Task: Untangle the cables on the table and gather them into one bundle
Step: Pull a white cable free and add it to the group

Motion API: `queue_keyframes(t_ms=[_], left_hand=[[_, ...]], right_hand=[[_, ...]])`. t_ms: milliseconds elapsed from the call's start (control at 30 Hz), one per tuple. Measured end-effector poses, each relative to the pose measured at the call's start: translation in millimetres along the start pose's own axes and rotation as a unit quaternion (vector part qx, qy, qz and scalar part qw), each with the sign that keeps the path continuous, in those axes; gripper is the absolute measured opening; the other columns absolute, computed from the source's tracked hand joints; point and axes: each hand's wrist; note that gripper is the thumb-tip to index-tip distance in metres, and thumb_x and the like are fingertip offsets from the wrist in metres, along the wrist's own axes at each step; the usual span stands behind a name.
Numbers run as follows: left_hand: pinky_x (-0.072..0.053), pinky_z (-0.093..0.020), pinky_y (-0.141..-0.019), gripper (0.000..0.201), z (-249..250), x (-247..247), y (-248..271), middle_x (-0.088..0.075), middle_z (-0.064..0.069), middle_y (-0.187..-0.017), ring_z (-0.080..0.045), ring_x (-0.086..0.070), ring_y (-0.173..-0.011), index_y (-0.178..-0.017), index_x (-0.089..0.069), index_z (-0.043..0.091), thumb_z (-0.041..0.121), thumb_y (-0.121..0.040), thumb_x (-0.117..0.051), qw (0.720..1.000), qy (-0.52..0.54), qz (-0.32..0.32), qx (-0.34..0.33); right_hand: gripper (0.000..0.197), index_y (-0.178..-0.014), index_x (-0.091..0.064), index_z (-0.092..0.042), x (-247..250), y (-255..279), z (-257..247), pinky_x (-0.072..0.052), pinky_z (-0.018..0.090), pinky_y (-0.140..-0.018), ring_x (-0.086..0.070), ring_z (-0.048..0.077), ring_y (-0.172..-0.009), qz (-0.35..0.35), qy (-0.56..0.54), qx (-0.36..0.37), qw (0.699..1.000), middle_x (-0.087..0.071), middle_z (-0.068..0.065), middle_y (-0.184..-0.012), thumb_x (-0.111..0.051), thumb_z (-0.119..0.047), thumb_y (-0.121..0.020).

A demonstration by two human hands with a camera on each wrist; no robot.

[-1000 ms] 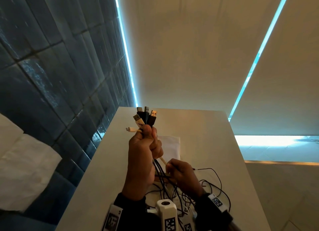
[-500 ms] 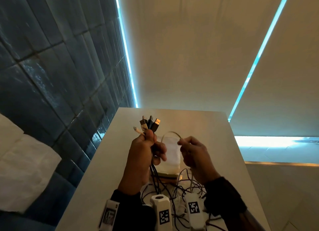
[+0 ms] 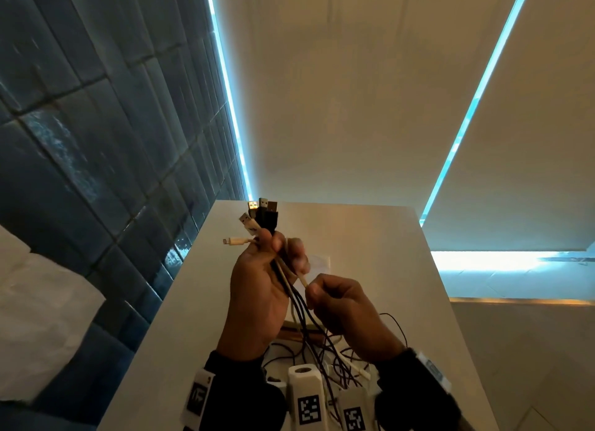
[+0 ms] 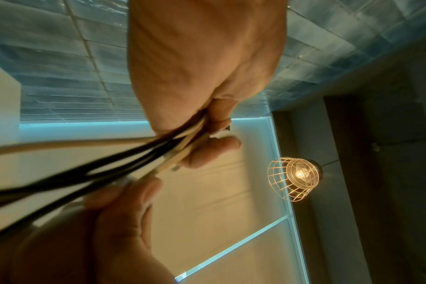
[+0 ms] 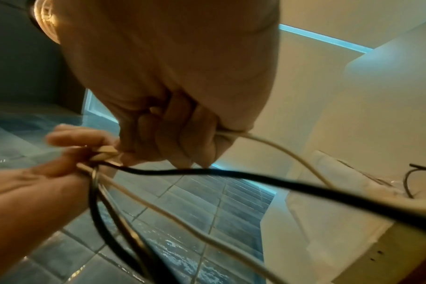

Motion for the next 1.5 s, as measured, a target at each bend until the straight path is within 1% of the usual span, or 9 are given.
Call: queue_keyframes(t_ms=[133,467,600,900,1067,1167,1300,1400,1500], left_hand=[[-0.027,-0.023,-0.046,0.027,-2,-4,1,-0.033,0.003,-0.052,-0.009,-0.026,-0.046,-0.069,-0.043,0.012,0.030,-0.089,-0.042,0.999,-0.024,-0.006,-0.030],[-0.020,-0.024,-0.044,0.026,6,-5,8,-0.026,0.005,-0.049,-0.008,-0.021,-0.043,-0.068,-0.042,0.011,0.027,-0.088,-0.043,0.996,-0.065,-0.015,-0.065],[-0.019,-0.025,-0.046,0.028,9,-6,11,-0.025,0.004,-0.050,-0.009,-0.020,-0.045,-0.066,-0.045,0.012,0.028,-0.089,-0.043,0.995,-0.068,-0.019,-0.071],[-0.017,-0.027,-0.047,0.032,12,-9,16,-0.024,0.003,-0.050,-0.010,-0.019,-0.045,-0.066,-0.044,0.012,0.022,-0.096,-0.038,0.995,-0.066,-0.014,-0.073],[-0.021,-0.025,-0.046,0.027,19,-9,16,-0.026,0.003,-0.050,-0.010,-0.020,-0.046,-0.067,-0.044,0.012,0.027,-0.089,-0.043,0.995,-0.082,-0.011,-0.063],[-0.041,-0.025,-0.052,0.029,22,-1,13,-0.046,-0.002,-0.053,-0.015,-0.046,-0.049,-0.070,-0.044,0.011,0.024,-0.096,-0.039,0.993,-0.110,-0.006,-0.037],[-0.058,-0.037,-0.077,0.035,26,9,9,-0.073,-0.022,-0.088,-0.034,-0.071,-0.090,-0.078,-0.041,0.010,0.028,-0.103,-0.025,0.974,-0.223,-0.023,0.026],[-0.059,-0.039,-0.067,0.032,31,16,4,-0.069,-0.016,-0.067,-0.035,-0.071,-0.075,-0.078,-0.044,0.010,0.026,-0.102,-0.029,0.979,-0.204,0.007,0.024],[-0.048,-0.031,-0.053,0.026,25,12,1,-0.039,0.000,-0.048,-0.017,-0.047,-0.044,-0.072,-0.045,0.012,0.030,-0.090,-0.042,0.995,-0.097,0.015,-0.001]], right_hand=[[0.025,-0.074,-0.058,-0.009,-3,2,8,-0.017,0.023,-0.042,-0.020,0.013,-0.045,-0.008,0.017,0.008,1.000,-0.027,0.005,-0.054,-0.054,-0.026,-0.092],[0.026,-0.071,-0.059,-0.012,20,12,64,-0.045,0.024,-0.064,-0.050,0.005,-0.060,0.009,0.094,-0.030,0.995,-0.054,-0.007,-0.062,-0.055,-0.015,-0.096],[0.029,-0.068,-0.062,-0.020,28,18,85,-0.039,0.028,-0.061,-0.047,0.012,-0.062,0.041,0.160,-0.029,0.986,-0.052,-0.004,-0.063,-0.059,-0.042,-0.087],[0.034,-0.069,-0.070,-0.039,27,28,96,-0.034,0.018,-0.054,-0.041,0.004,-0.055,0.039,0.173,-0.068,0.982,-0.051,-0.015,-0.057,-0.053,-0.024,-0.094],[0.033,-0.065,-0.062,-0.024,44,42,99,-0.032,0.019,-0.048,-0.041,0.005,-0.049,0.035,0.203,-0.144,0.968,-0.049,-0.010,-0.055,-0.054,-0.022,-0.097],[0.032,-0.067,-0.061,-0.015,64,61,89,-0.034,0.017,-0.049,-0.041,0.001,-0.049,0.097,0.257,-0.148,0.950,-0.050,-0.008,-0.053,-0.054,-0.024,-0.097],[0.039,-0.055,-0.057,-0.017,117,99,76,-0.032,0.027,-0.053,-0.042,0.002,-0.047,0.239,0.325,-0.138,0.905,-0.048,-0.007,-0.045,-0.060,-0.007,-0.092],[0.045,-0.049,-0.058,-0.023,154,140,65,-0.035,0.024,-0.053,-0.042,0.008,-0.046,0.337,0.366,-0.168,0.851,-0.047,0.001,-0.043,-0.064,-0.002,-0.088],[0.048,-0.043,-0.061,-0.024,169,169,52,-0.041,0.028,-0.058,-0.053,0.021,-0.055,0.306,0.389,-0.239,0.836,-0.056,0.006,-0.049,-0.066,-0.010,-0.089]])
Point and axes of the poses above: each hand's wrist, its own y-axis away from the middle knuckle, its own x-axis out of the back of the hand, z = x × y
